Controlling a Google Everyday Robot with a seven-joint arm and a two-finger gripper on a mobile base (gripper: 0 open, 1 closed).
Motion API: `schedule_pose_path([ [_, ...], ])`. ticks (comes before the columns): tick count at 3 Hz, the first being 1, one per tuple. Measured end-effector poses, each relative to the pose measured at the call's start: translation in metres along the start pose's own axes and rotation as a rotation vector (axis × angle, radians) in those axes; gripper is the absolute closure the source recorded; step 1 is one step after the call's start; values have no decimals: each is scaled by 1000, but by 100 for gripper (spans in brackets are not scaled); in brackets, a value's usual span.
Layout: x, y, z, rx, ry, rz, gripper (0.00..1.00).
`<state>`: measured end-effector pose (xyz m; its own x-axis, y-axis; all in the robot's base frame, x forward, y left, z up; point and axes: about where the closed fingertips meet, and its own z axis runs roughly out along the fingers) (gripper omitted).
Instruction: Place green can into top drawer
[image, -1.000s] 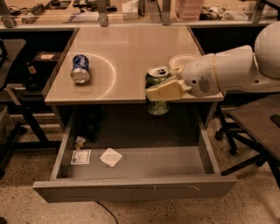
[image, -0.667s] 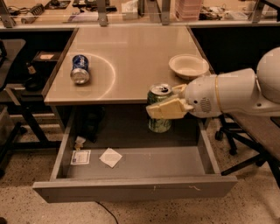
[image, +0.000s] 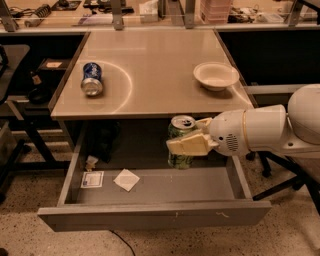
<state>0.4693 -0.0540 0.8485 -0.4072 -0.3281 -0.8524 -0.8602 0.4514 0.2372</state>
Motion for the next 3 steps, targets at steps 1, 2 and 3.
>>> schedule_pose_path([
  [1,19,2,12,-6,-29,42,100],
  [2,58,0,35,22,-65,90,100],
  [3,80,-16,54,68,-93,90,100],
])
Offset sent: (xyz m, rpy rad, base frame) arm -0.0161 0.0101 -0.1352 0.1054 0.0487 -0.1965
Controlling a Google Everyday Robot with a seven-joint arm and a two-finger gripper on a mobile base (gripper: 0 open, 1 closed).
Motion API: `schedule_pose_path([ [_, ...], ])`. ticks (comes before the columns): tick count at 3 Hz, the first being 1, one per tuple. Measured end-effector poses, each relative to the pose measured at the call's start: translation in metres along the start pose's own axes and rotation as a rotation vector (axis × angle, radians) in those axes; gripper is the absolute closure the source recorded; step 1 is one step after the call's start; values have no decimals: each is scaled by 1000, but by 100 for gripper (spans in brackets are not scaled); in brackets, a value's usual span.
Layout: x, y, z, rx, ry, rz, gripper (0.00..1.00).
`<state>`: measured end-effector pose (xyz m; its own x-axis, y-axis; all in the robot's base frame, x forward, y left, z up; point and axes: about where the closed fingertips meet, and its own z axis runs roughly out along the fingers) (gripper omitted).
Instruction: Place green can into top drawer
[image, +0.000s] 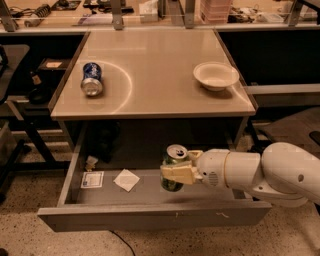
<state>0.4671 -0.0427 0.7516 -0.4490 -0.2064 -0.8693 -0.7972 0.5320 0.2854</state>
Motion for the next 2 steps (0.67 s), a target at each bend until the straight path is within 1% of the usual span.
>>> schedule_pose_path([
  [1,5,-17,15,19,-7,-30,100],
  [2,9,-31,30,24,-2,-46,100],
])
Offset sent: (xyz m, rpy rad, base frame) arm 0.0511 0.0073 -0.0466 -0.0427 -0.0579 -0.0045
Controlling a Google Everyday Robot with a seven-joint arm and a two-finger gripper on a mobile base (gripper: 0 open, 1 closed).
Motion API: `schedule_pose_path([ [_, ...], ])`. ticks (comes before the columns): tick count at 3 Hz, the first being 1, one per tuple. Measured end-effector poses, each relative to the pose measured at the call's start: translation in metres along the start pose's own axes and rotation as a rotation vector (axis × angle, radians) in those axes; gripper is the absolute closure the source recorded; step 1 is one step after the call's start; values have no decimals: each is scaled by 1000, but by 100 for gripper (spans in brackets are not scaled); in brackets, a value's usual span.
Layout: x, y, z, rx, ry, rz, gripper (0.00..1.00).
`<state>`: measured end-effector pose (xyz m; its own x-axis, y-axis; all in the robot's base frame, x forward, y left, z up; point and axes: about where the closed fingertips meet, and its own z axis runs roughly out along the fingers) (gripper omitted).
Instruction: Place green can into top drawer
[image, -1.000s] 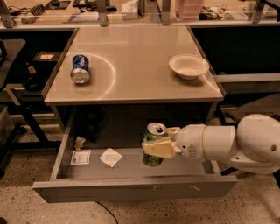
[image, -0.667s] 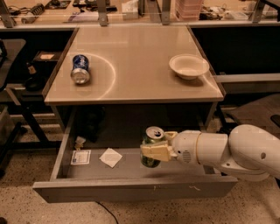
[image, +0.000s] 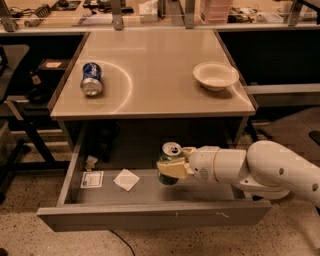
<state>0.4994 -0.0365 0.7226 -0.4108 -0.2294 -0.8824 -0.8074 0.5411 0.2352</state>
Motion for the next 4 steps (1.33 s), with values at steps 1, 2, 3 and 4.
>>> schedule_pose_path([
  [1,6,-12,14,-1,12,-10,100],
  [2,12,-20,26,-8,20,-18,100],
  [3,17,-26,36,-13,11,-26,100],
  [4,22,-29,44,-14,-1,-35,100],
])
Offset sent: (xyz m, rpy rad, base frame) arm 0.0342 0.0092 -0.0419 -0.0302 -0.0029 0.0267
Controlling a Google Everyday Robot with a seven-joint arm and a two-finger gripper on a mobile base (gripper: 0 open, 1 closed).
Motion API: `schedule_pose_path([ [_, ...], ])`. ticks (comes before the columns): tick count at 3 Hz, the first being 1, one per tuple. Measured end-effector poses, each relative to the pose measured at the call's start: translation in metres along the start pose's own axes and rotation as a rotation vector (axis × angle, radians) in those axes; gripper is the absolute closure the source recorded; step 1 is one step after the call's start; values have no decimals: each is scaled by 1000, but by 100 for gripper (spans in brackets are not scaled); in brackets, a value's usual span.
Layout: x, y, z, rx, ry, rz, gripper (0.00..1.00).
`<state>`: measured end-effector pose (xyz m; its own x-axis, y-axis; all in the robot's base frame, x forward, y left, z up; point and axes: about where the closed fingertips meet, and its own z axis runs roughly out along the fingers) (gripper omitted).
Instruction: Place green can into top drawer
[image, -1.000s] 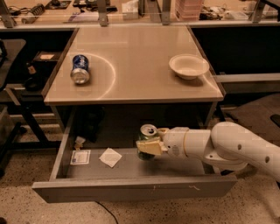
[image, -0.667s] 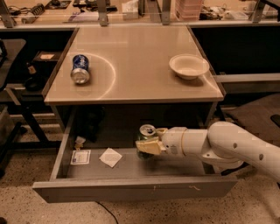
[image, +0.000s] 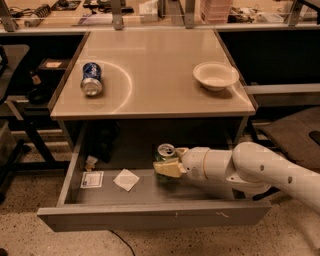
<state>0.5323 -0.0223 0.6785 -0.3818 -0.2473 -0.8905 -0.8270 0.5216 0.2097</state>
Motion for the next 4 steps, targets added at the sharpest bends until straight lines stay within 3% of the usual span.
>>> schedule_pose_path([
  [4,20,-5,14,24,-28,-63,100],
])
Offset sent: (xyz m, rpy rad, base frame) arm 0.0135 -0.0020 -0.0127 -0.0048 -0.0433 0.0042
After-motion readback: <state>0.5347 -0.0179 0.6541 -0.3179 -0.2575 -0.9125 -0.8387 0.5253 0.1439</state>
